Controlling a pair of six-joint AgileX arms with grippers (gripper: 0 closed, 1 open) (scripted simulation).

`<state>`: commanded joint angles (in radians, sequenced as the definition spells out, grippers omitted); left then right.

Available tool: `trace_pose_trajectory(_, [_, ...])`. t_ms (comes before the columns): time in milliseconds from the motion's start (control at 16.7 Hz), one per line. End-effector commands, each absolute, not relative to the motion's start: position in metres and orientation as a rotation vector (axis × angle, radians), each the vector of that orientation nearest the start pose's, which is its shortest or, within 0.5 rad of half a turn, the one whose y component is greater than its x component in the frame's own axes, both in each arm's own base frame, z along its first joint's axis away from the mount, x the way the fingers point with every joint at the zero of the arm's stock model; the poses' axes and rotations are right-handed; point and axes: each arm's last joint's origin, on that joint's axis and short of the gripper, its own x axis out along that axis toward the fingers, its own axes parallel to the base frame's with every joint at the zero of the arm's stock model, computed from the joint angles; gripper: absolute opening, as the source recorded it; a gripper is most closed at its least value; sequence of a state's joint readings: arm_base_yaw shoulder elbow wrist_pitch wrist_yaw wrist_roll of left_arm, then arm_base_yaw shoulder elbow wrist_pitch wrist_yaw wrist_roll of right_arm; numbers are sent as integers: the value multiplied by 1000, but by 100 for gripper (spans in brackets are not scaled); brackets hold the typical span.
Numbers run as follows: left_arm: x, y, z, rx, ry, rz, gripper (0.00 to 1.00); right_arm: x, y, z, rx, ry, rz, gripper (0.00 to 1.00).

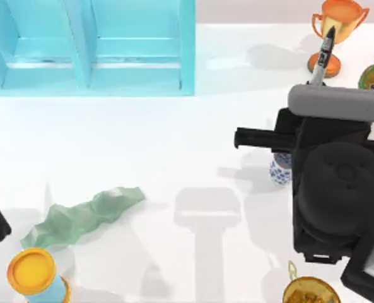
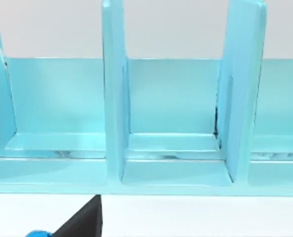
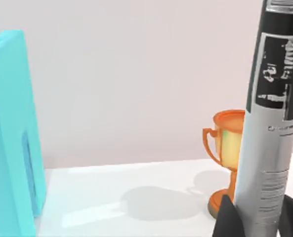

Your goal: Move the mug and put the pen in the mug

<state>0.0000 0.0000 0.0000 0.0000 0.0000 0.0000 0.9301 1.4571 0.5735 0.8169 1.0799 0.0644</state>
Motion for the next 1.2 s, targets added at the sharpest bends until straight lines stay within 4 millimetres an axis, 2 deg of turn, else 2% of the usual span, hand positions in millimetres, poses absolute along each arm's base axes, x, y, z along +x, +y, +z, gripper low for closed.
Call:
trace_pose_trajectory(240, [106, -1, 160, 0, 0, 0, 100, 214, 205, 192, -3, 19, -134, 0])
trace_pose_trajectory(480, [106, -1, 160, 0, 0, 0, 100, 217, 204, 191, -1, 18, -134, 0])
trace_pose_trajectory(1200, [106, -1, 160, 0, 0, 0, 100, 217, 204, 191, -1, 18, -134, 90])
